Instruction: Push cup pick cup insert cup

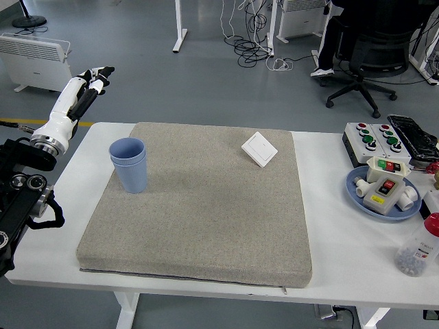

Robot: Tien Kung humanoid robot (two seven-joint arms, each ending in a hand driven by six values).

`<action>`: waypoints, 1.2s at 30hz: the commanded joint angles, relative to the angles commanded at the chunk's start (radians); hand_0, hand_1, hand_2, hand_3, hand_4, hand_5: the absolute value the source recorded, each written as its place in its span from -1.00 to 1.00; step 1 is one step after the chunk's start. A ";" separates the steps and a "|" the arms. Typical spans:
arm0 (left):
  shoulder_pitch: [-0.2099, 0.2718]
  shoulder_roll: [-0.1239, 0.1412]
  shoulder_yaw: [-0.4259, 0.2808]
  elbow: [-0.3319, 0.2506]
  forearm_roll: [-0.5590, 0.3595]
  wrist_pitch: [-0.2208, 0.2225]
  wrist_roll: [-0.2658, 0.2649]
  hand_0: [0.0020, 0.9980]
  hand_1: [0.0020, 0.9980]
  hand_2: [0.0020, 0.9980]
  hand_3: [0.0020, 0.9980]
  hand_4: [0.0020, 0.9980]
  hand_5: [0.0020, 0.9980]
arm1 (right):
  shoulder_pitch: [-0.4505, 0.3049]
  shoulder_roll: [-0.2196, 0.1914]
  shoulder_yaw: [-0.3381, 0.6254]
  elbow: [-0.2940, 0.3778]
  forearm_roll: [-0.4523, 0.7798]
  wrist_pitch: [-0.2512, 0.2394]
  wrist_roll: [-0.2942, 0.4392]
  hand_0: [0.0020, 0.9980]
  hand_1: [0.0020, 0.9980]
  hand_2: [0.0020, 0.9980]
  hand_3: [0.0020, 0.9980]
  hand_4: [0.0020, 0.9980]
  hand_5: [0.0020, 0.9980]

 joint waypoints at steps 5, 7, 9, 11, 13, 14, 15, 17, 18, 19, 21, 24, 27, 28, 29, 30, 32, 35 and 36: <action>0.167 -0.021 -0.064 -0.129 -0.208 -0.004 -0.008 0.80 0.83 0.98 0.77 0.23 1.00 | 0.000 0.003 0.014 0.000 -0.005 -0.001 0.004 0.39 0.19 0.21 0.09 -0.79 -0.10; 0.242 -0.041 -0.079 -0.169 -0.299 0.008 -0.023 0.80 0.83 0.98 0.77 0.23 1.00 | -0.002 0.005 0.022 0.000 -0.008 -0.002 0.006 0.39 0.19 0.21 0.09 -0.79 -0.10; 0.312 -0.067 -0.087 -0.200 -0.377 0.015 -0.034 0.80 0.83 0.98 0.77 0.23 1.00 | -0.003 0.006 0.030 0.000 -0.013 -0.002 0.007 0.39 0.19 0.21 0.09 -0.79 -0.10; 0.379 -0.101 -0.106 -0.221 -0.412 0.017 -0.045 0.77 0.80 0.94 0.72 0.24 1.00 | -0.004 0.007 0.035 0.000 -0.016 -0.003 0.008 0.39 0.19 0.21 0.09 -0.79 -0.10; 0.448 -0.149 -0.134 -0.240 -0.397 0.020 -0.057 0.77 0.80 0.94 0.72 0.24 1.00 | -0.006 0.009 0.041 0.000 -0.017 -0.004 0.009 0.39 0.19 0.21 0.09 -0.79 -0.10; 0.472 -0.169 -0.145 -0.246 -0.391 0.020 -0.062 0.77 0.80 0.94 0.72 0.24 1.00 | -0.007 0.010 0.043 0.000 -0.019 -0.004 0.009 0.39 0.19 0.21 0.09 -0.79 -0.10; 0.498 -0.195 -0.162 -0.254 -0.384 0.021 -0.068 0.77 0.80 0.94 0.72 0.24 1.00 | -0.007 0.010 0.045 0.000 -0.022 -0.005 0.010 0.39 0.19 0.21 0.09 -0.79 -0.10; 0.534 -0.234 -0.184 -0.260 -0.379 0.023 -0.082 0.75 0.78 0.92 0.72 0.22 1.00 | -0.007 0.011 0.048 0.000 -0.027 -0.006 0.010 0.39 0.19 0.21 0.09 -0.79 -0.10; 0.542 -0.240 -0.188 -0.260 -0.382 0.025 -0.086 0.75 0.78 0.92 0.72 0.22 1.00 | -0.008 0.012 0.049 0.000 -0.029 -0.007 0.009 0.39 0.19 0.21 0.09 -0.79 -0.10; 0.548 -0.244 -0.191 -0.259 -0.386 0.026 -0.090 0.75 0.78 0.92 0.72 0.22 1.00 | -0.008 0.012 0.050 0.000 -0.031 -0.007 0.009 0.39 0.19 0.21 0.09 -0.79 -0.10; 0.554 -0.237 -0.191 -0.261 -0.391 0.026 -0.090 0.75 0.78 0.92 0.72 0.22 1.00 | -0.008 0.012 0.049 0.000 -0.036 -0.007 0.008 0.39 0.19 0.21 0.09 -0.79 -0.10; 0.553 -0.218 -0.189 -0.263 -0.391 0.026 -0.091 0.75 0.78 0.91 0.72 0.21 1.00 | -0.009 0.009 0.048 0.000 -0.040 -0.007 0.007 0.38 0.19 0.21 0.09 -0.79 -0.10; 0.553 -0.221 -0.199 -0.262 -0.391 0.027 -0.091 0.75 0.78 0.91 0.72 0.21 1.00 | -0.010 0.008 0.047 0.000 -0.039 -0.007 0.008 0.38 0.19 0.21 0.09 -0.79 -0.10; 0.553 -0.222 -0.202 -0.261 -0.391 0.027 -0.091 0.74 0.77 0.90 0.72 0.21 1.00 | -0.010 0.007 0.047 0.000 -0.039 -0.007 0.008 0.39 0.19 0.21 0.09 -0.79 -0.09; 0.552 -0.224 -0.203 -0.260 -0.391 0.027 -0.090 0.74 0.77 0.90 0.72 0.21 1.00 | -0.010 0.007 0.047 0.000 -0.039 -0.007 0.008 0.39 0.19 0.21 0.09 -0.79 -0.09; 0.552 -0.227 -0.203 -0.257 -0.390 0.027 -0.089 0.74 0.77 0.90 0.72 0.21 1.00 | -0.010 0.007 0.046 0.000 -0.038 -0.006 0.008 0.39 0.19 0.21 0.09 -0.79 -0.09; 0.551 -0.231 -0.202 -0.253 -0.390 0.027 -0.086 0.74 0.77 0.90 0.72 0.21 1.00 | -0.010 0.006 0.046 0.000 -0.038 -0.006 0.009 0.39 0.19 0.21 0.09 -0.79 -0.09; 0.545 -0.233 -0.199 -0.248 -0.391 0.029 -0.086 0.74 0.76 0.90 0.72 0.21 1.00 | -0.008 0.005 0.048 0.000 -0.037 -0.006 0.010 0.38 0.19 0.21 0.09 -0.79 -0.09; 0.544 -0.233 -0.198 -0.248 -0.392 0.029 -0.086 0.74 0.76 0.90 0.72 0.21 1.00 | -0.008 0.005 0.048 0.000 -0.037 -0.006 0.011 0.38 0.19 0.21 0.09 -0.79 -0.09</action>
